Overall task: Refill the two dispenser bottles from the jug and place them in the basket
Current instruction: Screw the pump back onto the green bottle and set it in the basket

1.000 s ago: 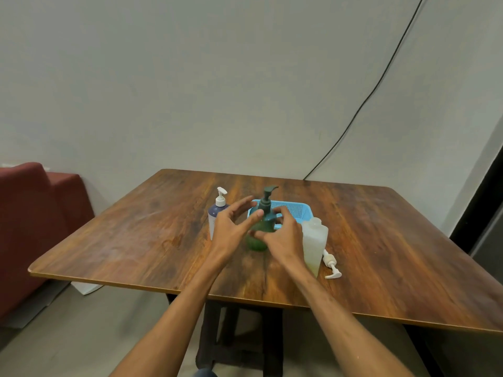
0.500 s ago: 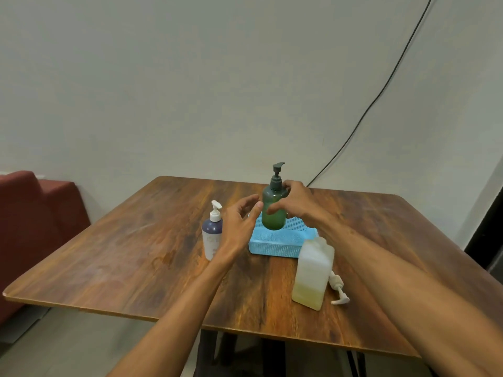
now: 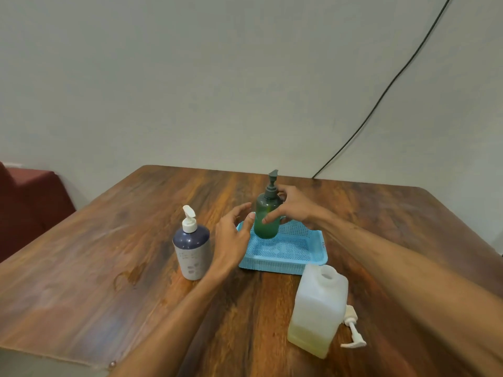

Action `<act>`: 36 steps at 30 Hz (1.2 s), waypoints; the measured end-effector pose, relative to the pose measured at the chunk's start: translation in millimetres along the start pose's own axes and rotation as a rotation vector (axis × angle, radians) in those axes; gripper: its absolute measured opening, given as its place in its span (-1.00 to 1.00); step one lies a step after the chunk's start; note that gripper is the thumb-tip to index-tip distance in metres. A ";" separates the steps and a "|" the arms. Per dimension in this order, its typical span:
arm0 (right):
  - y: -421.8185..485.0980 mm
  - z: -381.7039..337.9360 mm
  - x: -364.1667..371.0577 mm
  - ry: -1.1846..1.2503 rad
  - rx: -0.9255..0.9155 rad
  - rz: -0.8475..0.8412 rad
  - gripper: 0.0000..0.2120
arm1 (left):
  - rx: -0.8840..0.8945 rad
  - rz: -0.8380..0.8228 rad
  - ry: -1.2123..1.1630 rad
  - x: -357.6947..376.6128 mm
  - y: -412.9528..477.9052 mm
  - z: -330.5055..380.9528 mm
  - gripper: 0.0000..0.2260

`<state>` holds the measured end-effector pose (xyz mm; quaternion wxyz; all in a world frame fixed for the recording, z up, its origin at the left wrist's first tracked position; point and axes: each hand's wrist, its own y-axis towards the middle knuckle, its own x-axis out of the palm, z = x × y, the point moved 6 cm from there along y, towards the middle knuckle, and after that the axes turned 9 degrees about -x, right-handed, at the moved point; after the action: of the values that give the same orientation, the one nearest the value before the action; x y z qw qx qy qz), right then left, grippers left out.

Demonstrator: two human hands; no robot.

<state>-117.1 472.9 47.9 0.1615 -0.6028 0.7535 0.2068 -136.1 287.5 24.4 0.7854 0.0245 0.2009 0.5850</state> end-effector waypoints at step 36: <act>-91.8 -67.7 -15.1 -0.055 -0.114 0.180 -0.56 | -0.001 0.005 -0.068 -36.6 -53.8 27.9 -0.70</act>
<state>-23.9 434.1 103.0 0.1285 -0.5352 0.7867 0.2796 -86.2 242.1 45.7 0.7904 0.0445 0.1736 0.5857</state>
